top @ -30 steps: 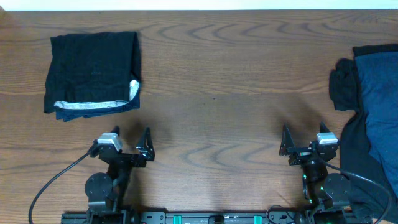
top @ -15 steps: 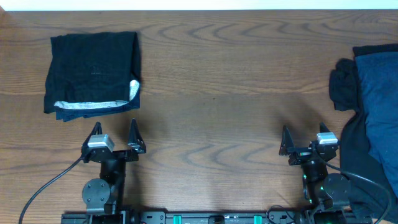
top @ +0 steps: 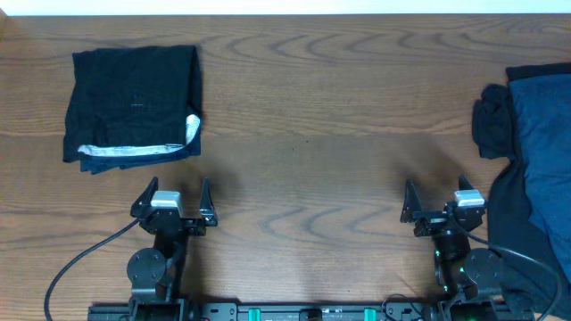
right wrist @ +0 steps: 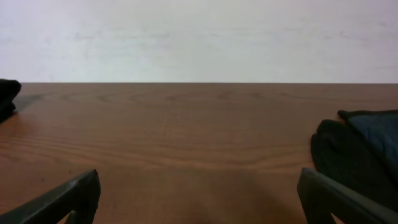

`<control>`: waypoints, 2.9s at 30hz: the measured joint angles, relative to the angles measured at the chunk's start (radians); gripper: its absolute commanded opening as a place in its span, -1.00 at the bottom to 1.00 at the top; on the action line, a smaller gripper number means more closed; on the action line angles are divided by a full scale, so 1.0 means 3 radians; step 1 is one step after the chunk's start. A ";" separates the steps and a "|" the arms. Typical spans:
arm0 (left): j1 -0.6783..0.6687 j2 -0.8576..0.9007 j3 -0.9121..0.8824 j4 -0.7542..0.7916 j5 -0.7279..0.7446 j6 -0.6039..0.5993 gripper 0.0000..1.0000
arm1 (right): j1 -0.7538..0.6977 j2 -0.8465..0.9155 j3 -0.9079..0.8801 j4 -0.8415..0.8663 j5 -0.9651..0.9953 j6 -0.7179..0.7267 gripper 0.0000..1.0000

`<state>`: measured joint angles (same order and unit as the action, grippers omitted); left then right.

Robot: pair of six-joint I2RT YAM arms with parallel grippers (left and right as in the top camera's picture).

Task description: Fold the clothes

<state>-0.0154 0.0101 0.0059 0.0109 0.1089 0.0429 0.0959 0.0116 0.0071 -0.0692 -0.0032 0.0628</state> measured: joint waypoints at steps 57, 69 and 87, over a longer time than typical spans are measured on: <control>0.0000 0.0000 0.0024 -0.0088 -0.0025 0.0296 0.96 | 0.0000 0.0000 0.0000 -0.0001 0.0000 0.0000 0.98; 0.0001 0.0000 0.0024 -0.0086 -0.0025 0.0296 0.96 | 0.0000 0.0000 0.0000 -0.0001 0.0000 0.0000 0.98; 0.0000 0.0000 0.0024 -0.0086 -0.0025 0.0296 0.96 | 0.0000 0.0000 0.0000 -0.0001 0.0000 0.0000 0.99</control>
<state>-0.0154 0.0101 0.0132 -0.0151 0.1013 0.1318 0.0959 0.0116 0.0071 -0.0696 -0.0032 0.0628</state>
